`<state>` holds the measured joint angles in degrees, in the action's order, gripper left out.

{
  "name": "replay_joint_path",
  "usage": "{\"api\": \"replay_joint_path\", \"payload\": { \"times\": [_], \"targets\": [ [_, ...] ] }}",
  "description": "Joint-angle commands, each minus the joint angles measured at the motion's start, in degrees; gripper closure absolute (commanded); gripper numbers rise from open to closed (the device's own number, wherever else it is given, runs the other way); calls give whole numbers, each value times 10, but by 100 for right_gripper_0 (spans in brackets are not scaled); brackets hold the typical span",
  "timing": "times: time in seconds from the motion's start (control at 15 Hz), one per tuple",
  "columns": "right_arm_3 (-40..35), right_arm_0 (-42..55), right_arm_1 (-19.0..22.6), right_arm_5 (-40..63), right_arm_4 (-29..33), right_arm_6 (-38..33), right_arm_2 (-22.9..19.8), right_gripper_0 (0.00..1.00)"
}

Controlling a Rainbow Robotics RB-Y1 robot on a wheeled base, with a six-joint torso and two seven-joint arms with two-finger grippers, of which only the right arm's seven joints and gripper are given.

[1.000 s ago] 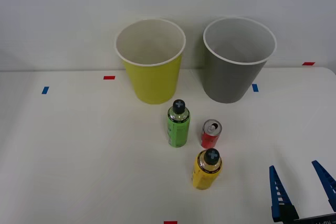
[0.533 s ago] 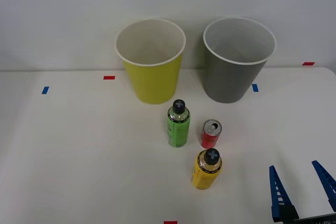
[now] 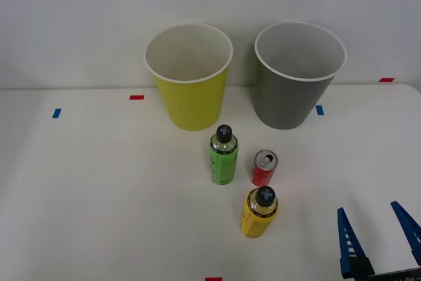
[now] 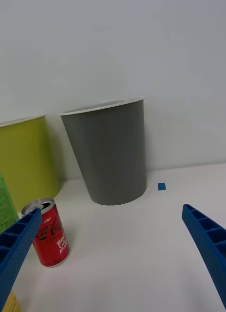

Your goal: Put cans in the gray bin, plastic bottles in the light green bin

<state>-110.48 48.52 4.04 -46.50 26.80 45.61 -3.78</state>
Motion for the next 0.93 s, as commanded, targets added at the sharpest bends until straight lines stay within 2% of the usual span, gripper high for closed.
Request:
{"api": "replay_joint_path", "payload": {
  "times": [0.07, 0.93],
  "targets": [
    [0, 0, 0, 0, 0, 0, 0, 0],
    [0, 0, 0, 0, 0, 0, 0, 0]
  ]
}}
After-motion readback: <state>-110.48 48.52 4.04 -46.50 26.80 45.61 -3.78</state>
